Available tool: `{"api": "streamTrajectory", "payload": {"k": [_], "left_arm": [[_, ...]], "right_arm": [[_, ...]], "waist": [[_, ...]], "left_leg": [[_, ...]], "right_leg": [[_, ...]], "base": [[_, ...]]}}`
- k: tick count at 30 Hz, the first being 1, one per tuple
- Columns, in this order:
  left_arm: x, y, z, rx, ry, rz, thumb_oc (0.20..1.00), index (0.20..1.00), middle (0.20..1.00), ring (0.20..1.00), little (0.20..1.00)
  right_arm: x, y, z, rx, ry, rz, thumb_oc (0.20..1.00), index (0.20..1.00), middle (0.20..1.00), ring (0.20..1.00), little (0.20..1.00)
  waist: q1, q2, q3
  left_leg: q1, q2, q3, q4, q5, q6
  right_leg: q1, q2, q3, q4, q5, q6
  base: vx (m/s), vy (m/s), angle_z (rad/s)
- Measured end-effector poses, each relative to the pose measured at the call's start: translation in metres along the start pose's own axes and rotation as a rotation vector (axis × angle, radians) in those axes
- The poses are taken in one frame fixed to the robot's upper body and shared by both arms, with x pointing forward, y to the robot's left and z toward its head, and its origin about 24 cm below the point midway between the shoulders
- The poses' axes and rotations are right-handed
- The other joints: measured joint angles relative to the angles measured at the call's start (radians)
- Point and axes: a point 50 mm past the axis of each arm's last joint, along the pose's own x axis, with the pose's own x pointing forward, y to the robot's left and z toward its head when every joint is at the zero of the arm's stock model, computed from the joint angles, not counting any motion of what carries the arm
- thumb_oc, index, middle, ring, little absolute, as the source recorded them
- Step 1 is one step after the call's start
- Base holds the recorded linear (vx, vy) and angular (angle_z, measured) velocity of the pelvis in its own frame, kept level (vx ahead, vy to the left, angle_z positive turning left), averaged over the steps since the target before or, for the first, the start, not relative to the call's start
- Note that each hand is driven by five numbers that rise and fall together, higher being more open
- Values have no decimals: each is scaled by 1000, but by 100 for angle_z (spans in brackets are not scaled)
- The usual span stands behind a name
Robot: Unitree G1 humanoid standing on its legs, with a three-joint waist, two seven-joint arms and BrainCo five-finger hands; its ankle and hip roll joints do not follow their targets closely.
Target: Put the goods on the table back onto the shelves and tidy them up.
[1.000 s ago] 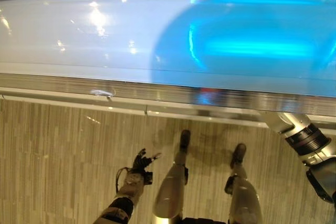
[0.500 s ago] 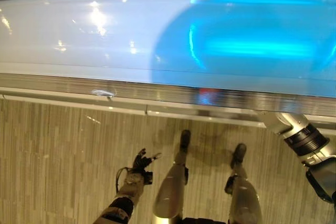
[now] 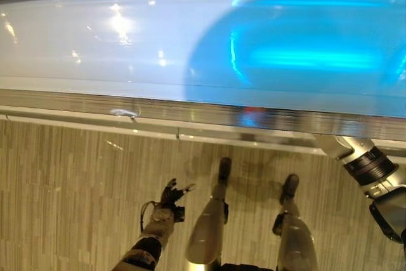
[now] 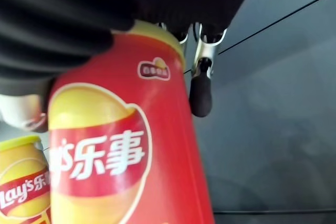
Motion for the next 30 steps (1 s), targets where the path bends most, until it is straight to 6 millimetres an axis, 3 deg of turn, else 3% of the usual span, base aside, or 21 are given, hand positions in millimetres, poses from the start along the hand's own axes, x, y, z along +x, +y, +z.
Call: {"api": "streamTrajectory", "payload": {"k": [10,11,30], "left_arm": [[0,0,0,0,0,0,1000,1000,1000,1000,1000],[0,0,0,0,0,0,1000,1000,1000,1000,1000],[1,-1,4,-1,-9,-1,1000,1000,1000,1000,1000]], "right_arm": [[0,0,0,0,0,-1,200,200,200,200,200],[0,0,0,2,0,0,1000,1000,1000,1000,1000],[3,-3,15,49,-45,-39,1000,1000,1000,1000,1000]], "waist": [[0,0,0],[-2,0,0],[-6,-1,-1]], "left_leg": [[0,0,0,0,0,0],[0,0,1,0,0,0],[6,1,6,0,0,0]], "right_leg": [[0,0,0,0,0,0],[-1,0,1,0,0,0],[1,0,9,0,3,0]], "base": [[0,0,0],[0,0,0],[0,0,0]]}}
